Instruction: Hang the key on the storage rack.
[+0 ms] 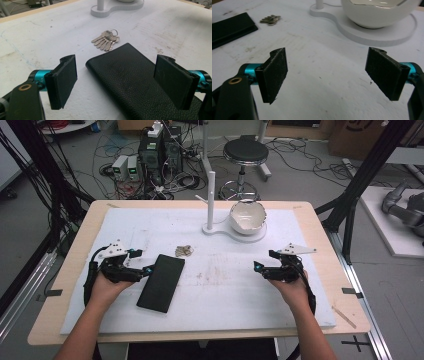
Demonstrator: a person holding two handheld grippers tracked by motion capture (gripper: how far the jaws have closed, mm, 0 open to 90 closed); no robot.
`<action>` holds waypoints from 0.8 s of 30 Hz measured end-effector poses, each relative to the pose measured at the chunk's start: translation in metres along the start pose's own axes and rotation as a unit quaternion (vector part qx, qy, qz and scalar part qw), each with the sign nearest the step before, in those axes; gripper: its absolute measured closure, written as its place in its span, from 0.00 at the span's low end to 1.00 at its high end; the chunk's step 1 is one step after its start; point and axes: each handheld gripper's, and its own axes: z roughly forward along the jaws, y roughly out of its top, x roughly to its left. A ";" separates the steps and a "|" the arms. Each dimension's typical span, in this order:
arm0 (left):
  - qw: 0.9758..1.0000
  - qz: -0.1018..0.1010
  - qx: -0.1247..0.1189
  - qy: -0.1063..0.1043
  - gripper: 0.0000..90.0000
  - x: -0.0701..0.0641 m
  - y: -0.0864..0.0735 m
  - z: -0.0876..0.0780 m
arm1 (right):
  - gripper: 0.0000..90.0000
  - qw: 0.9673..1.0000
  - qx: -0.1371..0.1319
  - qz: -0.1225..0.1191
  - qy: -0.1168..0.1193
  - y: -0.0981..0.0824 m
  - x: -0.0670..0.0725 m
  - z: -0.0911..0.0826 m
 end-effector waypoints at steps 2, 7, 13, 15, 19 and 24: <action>1.000 -0.001 0.000 0.000 0.21 0.001 -0.001 -0.001 | 0.20 1.000 -0.004 -0.010 0.019 0.011 0.006 0.007; 1.000 -0.004 -0.001 0.000 0.21 0.002 -0.001 -0.002 | 0.20 0.999 -0.001 -0.025 0.029 0.031 0.017 0.025; 1.000 0.001 0.000 -0.003 0.21 0.001 -0.001 -0.002 | 0.20 0.998 0.018 -0.013 0.051 0.052 0.027 0.056; 1.000 -0.001 0.000 -0.004 0.21 0.001 -0.001 -0.002 | 0.20 0.998 0.026 -0.014 0.062 0.058 0.030 0.069; 1.000 -0.002 -0.001 -0.003 0.21 0.002 -0.001 -0.003 | 0.20 0.997 0.034 -0.014 0.074 0.067 0.037 0.090; 1.000 -0.003 -0.002 -0.002 0.21 0.003 -0.001 -0.003 | 0.20 0.995 0.050 -0.014 0.082 0.077 0.044 0.116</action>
